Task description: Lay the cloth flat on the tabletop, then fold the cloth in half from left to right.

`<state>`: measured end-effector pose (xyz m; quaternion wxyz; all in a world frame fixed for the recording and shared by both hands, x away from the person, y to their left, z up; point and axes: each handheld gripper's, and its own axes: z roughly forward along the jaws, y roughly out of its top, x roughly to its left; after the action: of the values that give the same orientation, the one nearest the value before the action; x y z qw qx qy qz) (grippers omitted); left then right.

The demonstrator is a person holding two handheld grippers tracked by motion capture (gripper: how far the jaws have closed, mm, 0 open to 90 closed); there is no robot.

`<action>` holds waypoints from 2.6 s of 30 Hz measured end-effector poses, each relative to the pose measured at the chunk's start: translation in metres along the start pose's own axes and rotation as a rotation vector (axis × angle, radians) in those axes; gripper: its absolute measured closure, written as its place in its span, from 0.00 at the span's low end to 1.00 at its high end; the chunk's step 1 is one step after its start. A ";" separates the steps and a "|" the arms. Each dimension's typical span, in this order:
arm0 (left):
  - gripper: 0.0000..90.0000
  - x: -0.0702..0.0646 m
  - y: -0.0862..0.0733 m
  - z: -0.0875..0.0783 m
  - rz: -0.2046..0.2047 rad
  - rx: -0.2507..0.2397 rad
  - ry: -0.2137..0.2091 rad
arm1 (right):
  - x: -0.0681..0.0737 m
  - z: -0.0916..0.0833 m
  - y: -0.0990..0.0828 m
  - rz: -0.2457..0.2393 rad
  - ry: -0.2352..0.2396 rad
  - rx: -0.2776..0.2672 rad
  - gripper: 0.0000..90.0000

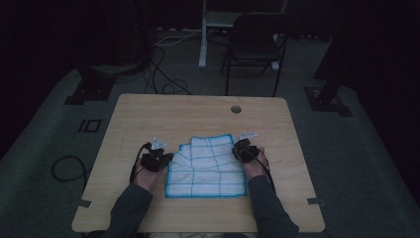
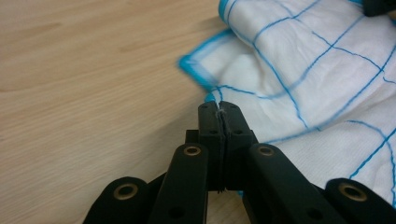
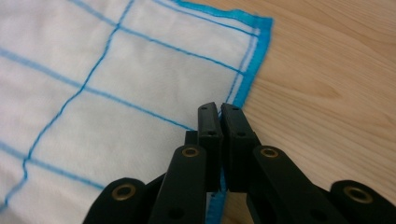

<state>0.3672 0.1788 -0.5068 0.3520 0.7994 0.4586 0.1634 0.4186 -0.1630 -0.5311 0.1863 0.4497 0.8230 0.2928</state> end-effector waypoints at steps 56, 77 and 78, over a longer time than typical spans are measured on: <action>0.88 -0.023 -0.049 0.004 0.063 -0.039 -0.039 | 0.029 -0.060 -0.080 -0.092 0.157 -0.066 0.58; 0.66 -0.008 -0.051 -0.005 -0.087 -0.093 -0.004 | 0.028 -0.059 -0.082 -0.064 0.179 -0.086 0.53; 0.66 -0.006 -0.051 -0.006 -0.102 -0.092 0.005 | 0.028 -0.059 -0.082 -0.064 0.179 -0.085 0.52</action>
<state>0.3291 0.1936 -0.5390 0.3950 0.7575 0.4918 0.1684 0.3188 -0.1925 -0.5411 0.1403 0.3867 0.8371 0.3605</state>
